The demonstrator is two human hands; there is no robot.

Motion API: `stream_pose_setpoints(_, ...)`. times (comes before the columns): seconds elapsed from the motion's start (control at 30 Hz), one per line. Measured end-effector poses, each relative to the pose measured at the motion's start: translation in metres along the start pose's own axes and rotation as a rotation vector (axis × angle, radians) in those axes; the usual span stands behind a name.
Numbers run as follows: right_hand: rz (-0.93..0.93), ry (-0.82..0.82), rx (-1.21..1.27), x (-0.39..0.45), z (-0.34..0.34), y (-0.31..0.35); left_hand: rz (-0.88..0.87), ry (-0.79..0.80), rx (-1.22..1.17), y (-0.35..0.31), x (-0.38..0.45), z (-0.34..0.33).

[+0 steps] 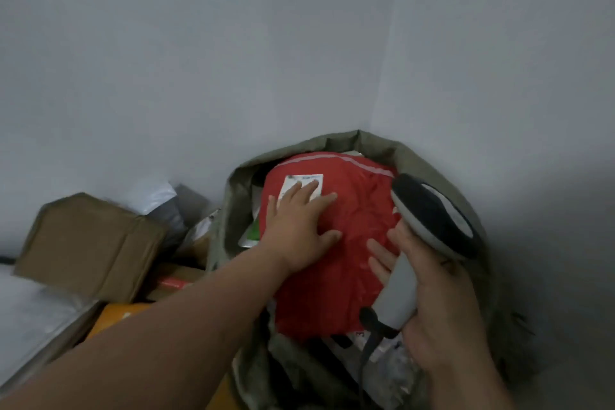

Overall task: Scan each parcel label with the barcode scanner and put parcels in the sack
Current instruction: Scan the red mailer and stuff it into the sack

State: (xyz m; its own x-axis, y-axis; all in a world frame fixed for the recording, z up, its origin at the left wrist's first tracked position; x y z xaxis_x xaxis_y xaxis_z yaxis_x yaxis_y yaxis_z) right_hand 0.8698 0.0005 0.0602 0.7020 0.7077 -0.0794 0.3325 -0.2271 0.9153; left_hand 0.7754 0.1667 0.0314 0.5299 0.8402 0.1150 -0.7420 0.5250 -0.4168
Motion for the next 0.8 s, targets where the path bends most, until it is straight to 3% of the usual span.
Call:
stream_pose_setpoints(0.1, -0.032, 0.093, -0.065, -0.044, -0.035, -0.013, 0.121, -0.098, -0.102, 0.059, -0.04, 0.033)
stream_pose_setpoints(0.27, -0.114, 0.243, -0.141, -0.133, -0.098, -0.052, 0.369, -0.125, -0.156, 0.163, -0.145, 0.081)
stream_pose_setpoints(0.6, -0.197, 0.466, -0.306, -0.326, -0.221, -0.143, 0.654, -0.246, -0.195, 0.342, -0.384, 0.183)
stream_pose_setpoints(0.8, -0.208, 0.558, -0.42, -0.373, -0.262, -0.178, 0.821, -0.264, -0.233, 0.41, -0.44, 0.214)
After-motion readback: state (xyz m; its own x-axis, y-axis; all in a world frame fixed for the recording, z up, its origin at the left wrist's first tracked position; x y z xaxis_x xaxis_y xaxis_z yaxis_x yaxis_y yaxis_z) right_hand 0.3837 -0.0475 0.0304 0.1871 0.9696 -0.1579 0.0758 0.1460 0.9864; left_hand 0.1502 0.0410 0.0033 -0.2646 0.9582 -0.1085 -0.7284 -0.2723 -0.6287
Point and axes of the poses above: each hand's wrist, its own x-axis towards the middle knuckle, its own z-axis out of the back of the hand, y = z × x, the point moved 3 cm from there along x, towards the middle knuckle, and after that the axes turned 8 degrees about z, right-handed, at the moved point
